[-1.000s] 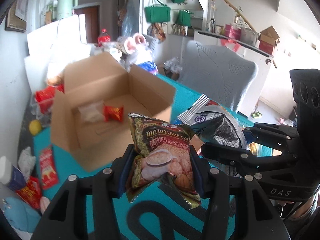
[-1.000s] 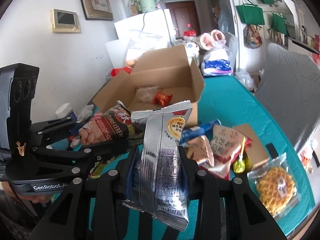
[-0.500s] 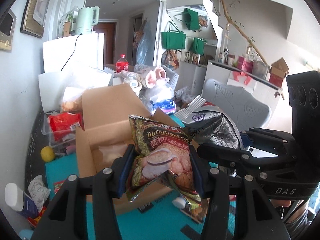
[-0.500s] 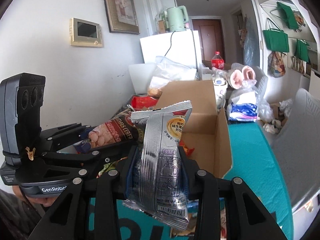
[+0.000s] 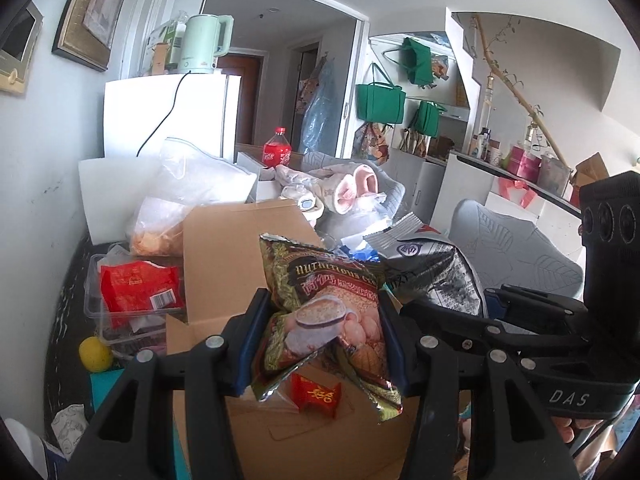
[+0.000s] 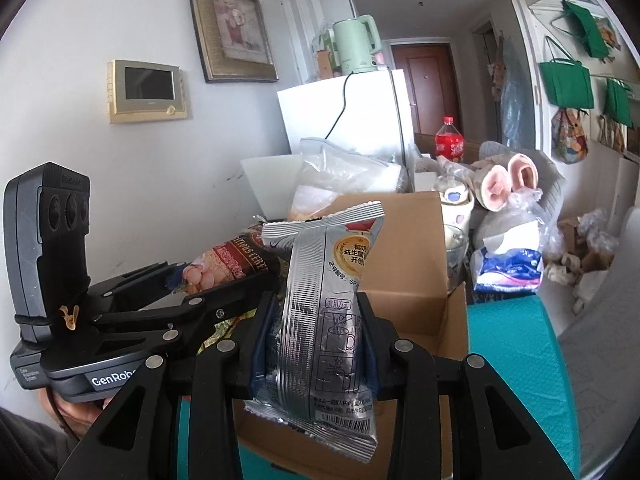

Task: Organize snacks
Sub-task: 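Carry the cereal bag and silver bag over the cardboard box with both tools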

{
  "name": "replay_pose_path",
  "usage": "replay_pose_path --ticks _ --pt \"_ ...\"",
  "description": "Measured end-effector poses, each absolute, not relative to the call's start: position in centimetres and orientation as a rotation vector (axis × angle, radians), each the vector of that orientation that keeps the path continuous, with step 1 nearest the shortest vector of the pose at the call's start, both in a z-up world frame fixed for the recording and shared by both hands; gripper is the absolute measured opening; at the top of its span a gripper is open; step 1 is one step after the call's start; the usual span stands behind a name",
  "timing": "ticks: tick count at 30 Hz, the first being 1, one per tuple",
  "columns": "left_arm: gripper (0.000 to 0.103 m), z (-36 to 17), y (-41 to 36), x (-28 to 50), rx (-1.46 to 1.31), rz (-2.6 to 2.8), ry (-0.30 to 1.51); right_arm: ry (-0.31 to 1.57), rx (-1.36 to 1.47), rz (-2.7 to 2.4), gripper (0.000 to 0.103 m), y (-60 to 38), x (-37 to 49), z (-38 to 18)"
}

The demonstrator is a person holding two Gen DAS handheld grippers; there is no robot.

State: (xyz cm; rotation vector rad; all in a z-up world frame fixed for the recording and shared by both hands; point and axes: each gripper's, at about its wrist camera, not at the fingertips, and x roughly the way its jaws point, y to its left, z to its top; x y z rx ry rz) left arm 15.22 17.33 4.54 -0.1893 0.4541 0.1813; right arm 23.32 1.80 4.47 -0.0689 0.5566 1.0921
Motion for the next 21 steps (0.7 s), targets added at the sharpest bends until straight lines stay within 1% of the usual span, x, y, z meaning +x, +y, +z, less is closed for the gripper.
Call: replay_pose_path --ticks 7,14,21 --pt "0.051 1.8 19.0 17.5 -0.187 0.247 0.522 0.666 -0.014 1.100 0.037 4.1 27.0 0.5" --pt "0.051 -1.3 20.1 20.0 -0.211 0.275 0.610 0.764 -0.062 1.043 0.037 5.5 28.5 -2.6" --pt "0.051 -3.2 20.6 21.1 -0.202 0.311 0.672 0.806 -0.112 0.985 0.037 6.4 29.0 -4.1"
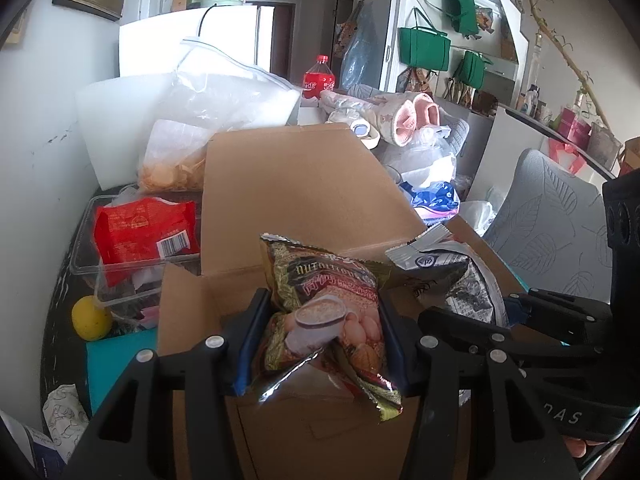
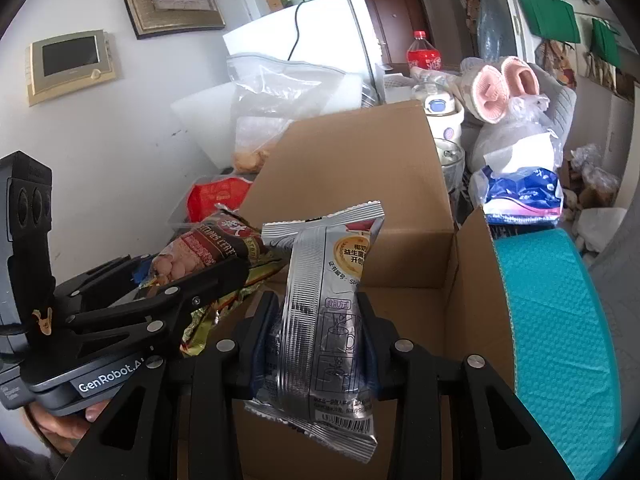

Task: Organize snacks
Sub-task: 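Carry the cereal bag and silver bag over the cardboard box with both tools, then open both tools to drop the cereal bag and silver bag into the box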

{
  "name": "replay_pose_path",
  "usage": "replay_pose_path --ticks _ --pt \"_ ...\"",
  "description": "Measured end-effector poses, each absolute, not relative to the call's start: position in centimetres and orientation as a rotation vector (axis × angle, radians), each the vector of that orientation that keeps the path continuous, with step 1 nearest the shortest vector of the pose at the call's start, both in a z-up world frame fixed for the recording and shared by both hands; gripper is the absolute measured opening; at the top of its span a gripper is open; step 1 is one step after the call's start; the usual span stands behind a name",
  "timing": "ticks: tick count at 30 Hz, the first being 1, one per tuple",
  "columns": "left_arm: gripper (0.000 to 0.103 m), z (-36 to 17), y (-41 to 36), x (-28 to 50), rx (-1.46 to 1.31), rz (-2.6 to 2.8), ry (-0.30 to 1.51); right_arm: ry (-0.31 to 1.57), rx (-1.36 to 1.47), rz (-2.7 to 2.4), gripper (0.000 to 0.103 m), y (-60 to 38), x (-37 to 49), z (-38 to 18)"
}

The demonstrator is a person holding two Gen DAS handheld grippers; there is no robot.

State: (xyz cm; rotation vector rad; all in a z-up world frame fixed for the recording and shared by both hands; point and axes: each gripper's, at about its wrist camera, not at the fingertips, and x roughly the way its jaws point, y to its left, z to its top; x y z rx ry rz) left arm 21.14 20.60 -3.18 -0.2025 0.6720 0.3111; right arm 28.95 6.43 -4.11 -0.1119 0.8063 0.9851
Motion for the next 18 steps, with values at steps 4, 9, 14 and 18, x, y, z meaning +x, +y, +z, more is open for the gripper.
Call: replay_pose_path --ticks 4,9,14,18 --pt "0.051 -3.8 20.6 21.5 -0.186 0.341 0.698 0.835 -0.137 0.944 0.038 6.8 29.3 -5.1" --pt "0.051 -4.3 20.0 22.1 -0.123 0.416 0.730 0.866 -0.179 0.886 0.039 7.3 30.0 -6.2" --pt "0.051 -5.3 20.4 22.9 -0.151 0.429 0.797 0.862 -0.195 0.855 0.039 7.0 30.3 -6.3" --pt "0.051 -5.9 20.7 23.3 -0.157 0.441 0.830 0.877 -0.206 0.831 0.048 6.7 30.6 -6.5"
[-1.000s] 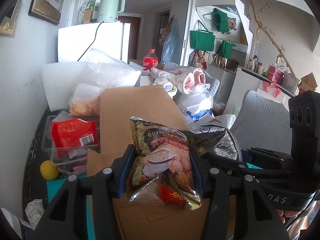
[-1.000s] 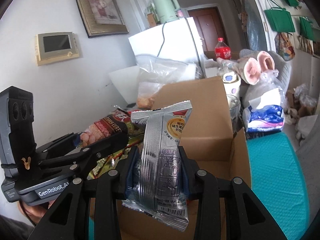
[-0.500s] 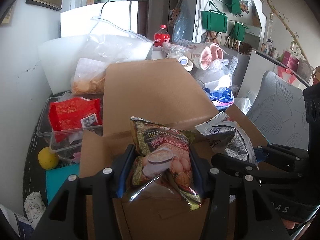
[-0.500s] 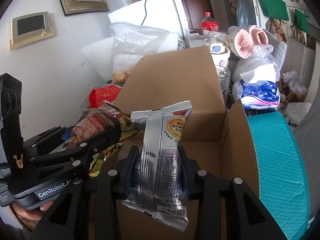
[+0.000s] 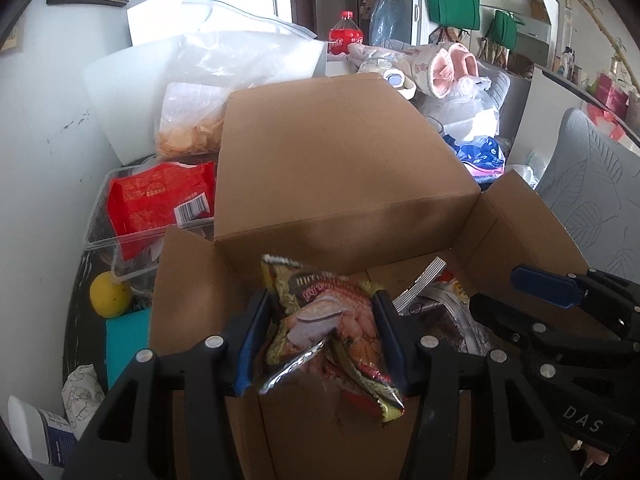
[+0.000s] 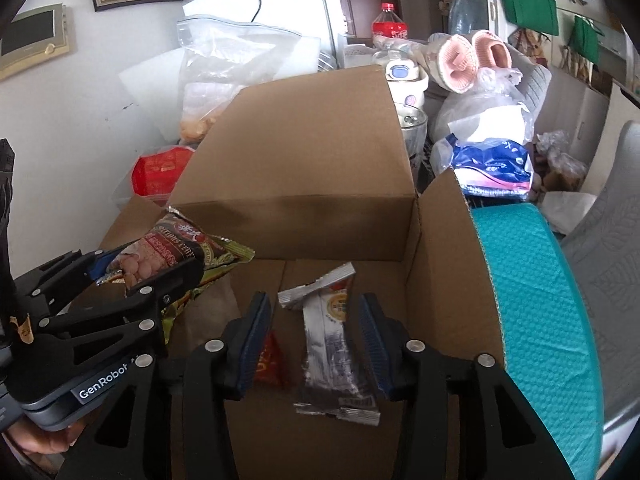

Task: Organize snacks
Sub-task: 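Open both tools to drop the cereal bag and silver bag into the box, then move both tools back over the remaining snacks on the table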

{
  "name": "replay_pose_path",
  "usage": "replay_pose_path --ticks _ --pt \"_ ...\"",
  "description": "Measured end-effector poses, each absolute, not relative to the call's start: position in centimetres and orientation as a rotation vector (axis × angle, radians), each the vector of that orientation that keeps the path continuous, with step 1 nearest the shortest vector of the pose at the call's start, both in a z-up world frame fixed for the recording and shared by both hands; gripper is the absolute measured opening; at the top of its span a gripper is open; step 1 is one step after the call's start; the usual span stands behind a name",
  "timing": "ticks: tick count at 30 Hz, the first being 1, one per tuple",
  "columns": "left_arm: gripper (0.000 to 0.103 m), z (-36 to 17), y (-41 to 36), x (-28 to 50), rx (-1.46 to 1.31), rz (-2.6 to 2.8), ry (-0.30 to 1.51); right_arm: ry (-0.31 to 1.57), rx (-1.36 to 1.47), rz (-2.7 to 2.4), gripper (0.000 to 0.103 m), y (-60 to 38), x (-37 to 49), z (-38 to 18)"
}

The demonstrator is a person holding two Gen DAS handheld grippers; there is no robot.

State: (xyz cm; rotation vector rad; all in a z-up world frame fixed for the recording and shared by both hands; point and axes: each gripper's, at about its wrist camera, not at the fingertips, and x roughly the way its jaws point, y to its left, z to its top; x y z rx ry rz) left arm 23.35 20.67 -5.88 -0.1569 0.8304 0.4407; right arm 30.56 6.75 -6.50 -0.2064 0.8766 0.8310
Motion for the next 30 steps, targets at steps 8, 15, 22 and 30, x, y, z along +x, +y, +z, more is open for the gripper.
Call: replay_pose_path --ticks 8,15,22,30 --pt "0.053 -5.3 20.3 23.1 -0.126 0.471 0.826 0.851 -0.236 0.802 0.052 6.4 29.9 -6.0" --pt "0.053 -3.6 19.6 22.1 -0.126 0.449 0.787 0.813 -0.244 0.775 0.052 5.2 29.1 -4.6" --pt "0.053 -1.1 17.6 20.4 -0.098 0.403 0.719 0.752 -0.223 0.741 0.052 3.2 27.8 -2.4" --pt "0.053 1.0 14.8 19.3 -0.097 0.306 0.672 0.696 -0.229 0.682 0.052 0.4 25.8 0.2"
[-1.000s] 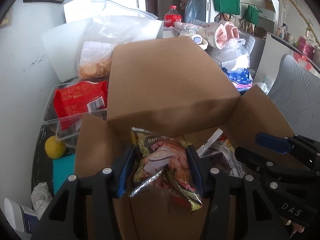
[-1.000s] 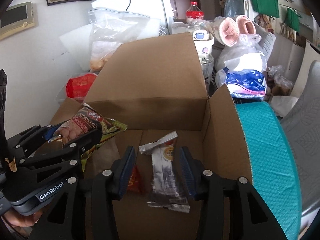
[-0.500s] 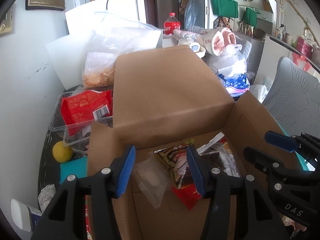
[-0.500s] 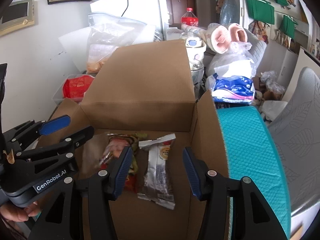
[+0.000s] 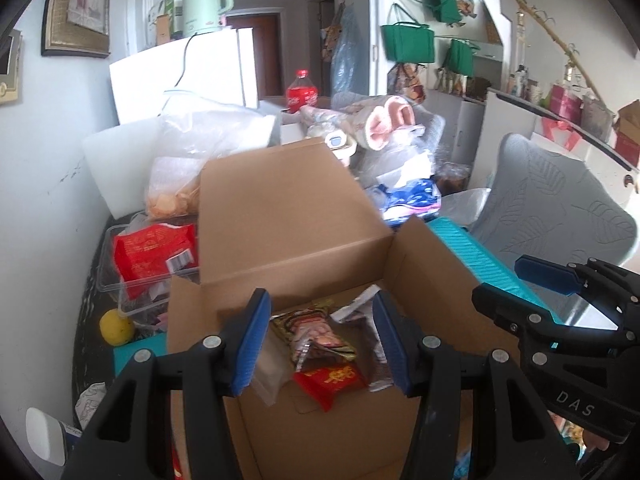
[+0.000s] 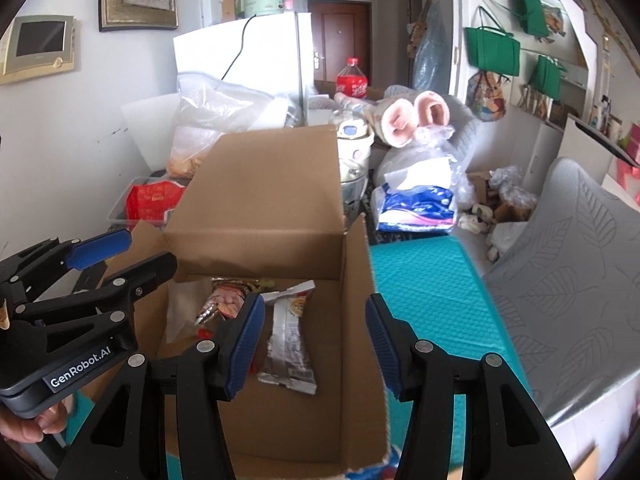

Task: Organize snacks
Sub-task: 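Move both tools back over the remaining snacks on the table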

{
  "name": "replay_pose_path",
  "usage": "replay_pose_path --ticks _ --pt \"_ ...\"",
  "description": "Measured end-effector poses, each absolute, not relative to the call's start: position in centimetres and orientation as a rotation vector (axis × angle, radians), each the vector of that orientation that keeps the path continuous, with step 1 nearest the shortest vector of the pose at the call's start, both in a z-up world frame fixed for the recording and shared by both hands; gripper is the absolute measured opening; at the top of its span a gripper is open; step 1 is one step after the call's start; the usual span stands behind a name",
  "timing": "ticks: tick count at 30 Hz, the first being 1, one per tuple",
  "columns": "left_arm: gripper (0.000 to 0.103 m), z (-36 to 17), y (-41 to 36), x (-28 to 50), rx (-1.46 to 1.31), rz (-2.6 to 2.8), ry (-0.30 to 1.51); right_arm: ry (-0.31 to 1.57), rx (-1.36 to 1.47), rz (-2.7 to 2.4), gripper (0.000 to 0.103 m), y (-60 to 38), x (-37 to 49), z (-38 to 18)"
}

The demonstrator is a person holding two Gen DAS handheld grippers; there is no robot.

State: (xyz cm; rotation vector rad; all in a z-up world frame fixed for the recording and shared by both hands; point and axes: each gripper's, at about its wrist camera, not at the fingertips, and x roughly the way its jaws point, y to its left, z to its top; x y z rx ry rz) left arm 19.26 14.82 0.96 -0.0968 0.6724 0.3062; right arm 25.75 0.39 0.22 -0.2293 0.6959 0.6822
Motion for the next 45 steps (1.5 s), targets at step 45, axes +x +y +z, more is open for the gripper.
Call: replay_pose_path --ticks 45 --pt "0.053 1.8 -6.4 10.3 0.118 -0.310 0.622 0.599 -0.077 0.256 0.066 -21.3 10.3 2.9"
